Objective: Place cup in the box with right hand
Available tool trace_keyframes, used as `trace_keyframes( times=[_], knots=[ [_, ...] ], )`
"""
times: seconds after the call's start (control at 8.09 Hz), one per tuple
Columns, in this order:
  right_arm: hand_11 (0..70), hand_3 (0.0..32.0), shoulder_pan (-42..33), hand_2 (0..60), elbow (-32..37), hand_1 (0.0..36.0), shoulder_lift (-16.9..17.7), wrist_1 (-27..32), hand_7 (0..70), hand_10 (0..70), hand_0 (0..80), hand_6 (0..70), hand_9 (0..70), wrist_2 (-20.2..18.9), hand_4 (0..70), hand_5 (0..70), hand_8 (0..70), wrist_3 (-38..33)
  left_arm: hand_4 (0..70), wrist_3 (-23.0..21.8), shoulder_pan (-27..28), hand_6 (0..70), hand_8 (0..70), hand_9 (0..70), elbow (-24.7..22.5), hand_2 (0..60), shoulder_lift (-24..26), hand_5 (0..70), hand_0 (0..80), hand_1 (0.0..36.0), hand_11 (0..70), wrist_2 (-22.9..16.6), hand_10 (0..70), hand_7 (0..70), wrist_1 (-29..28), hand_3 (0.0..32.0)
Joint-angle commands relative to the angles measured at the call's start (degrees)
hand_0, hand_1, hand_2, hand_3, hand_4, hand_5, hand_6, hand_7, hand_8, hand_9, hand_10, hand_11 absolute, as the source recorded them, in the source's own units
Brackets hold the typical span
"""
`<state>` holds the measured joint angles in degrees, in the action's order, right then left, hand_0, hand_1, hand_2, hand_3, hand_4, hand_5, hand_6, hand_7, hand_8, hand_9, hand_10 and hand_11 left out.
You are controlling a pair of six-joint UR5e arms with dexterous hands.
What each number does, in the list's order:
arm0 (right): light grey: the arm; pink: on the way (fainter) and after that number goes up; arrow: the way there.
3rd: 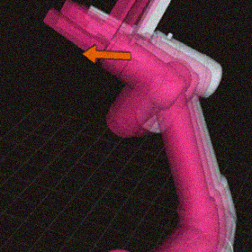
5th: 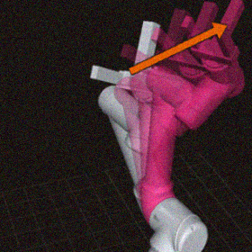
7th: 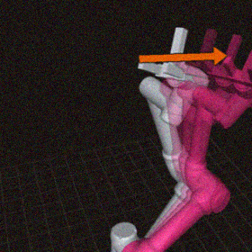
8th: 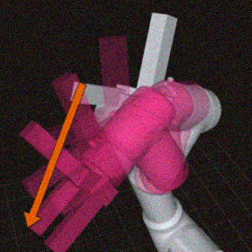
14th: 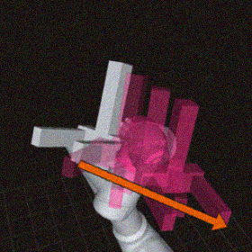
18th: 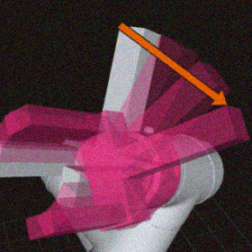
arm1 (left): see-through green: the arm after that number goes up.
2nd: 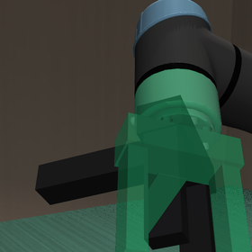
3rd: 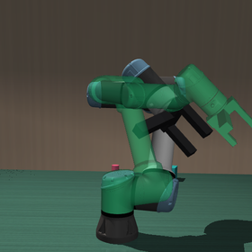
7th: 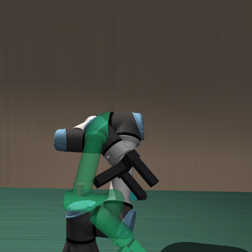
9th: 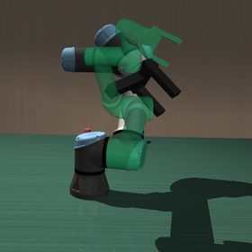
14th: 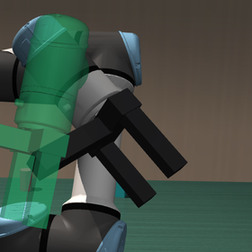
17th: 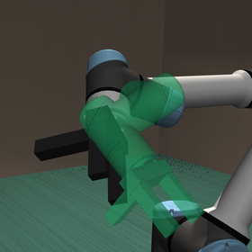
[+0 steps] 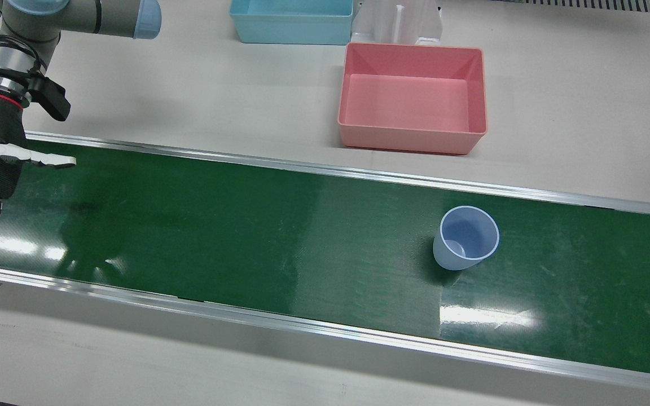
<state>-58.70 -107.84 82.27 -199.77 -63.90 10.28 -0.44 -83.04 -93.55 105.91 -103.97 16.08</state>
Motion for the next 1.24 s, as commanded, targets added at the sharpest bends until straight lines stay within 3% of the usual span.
trace_keyframes(
  times=[0.0,0.49,0.87,1.11],
  knots=[
    [0.8,0.0,0.8,0.0,0.4,17.2,-1.4,-0.1,18.6,0.0,74.9,6.1,7.0,0.1,21.7,7.3,2.4,0.1,0.0,0.0,0.0,0.0,0.0,0.0,0.0,0.0,0.0,0.0,0.0,0.0,0.0,0.0,0.0,0.0,0.0,0.0],
    [0.8,0.0,1.2,0.0,0.7,18.1,-1.4,-0.1,19.0,0.0,73.7,6.2,7.0,0.1,20.8,7.2,2.3,0.1,0.0,0.0,0.0,0.0,0.0,0.0,0.0,0.0,0.0,0.0,0.0,0.0,0.0,0.0,0.0,0.0,0.0,0.0],
    [0.9,0.0,1.3,0.0,0.6,16.7,-1.5,-0.1,19.5,0.0,76.2,6.2,7.2,0.1,22.8,7.2,2.4,0.1,0.0,0.0,0.0,0.0,0.0,0.0,0.0,0.0,0.0,0.0,0.0,0.0,0.0,0.0,0.0,0.0,0.0,0.0],
    [0.9,0.0,1.4,0.0,0.6,18.8,-1.6,-0.1,19.8,0.0,72.4,6.2,7.3,0.1,20.2,7.2,2.4,0.1,0.0,0.0,0.1,0.0,0.0,0.0,0.0,0.0,0.0,0.0,0.0,0.0,0.0,0.0,0.0,0.0,0.0,0.0]
  ],
)
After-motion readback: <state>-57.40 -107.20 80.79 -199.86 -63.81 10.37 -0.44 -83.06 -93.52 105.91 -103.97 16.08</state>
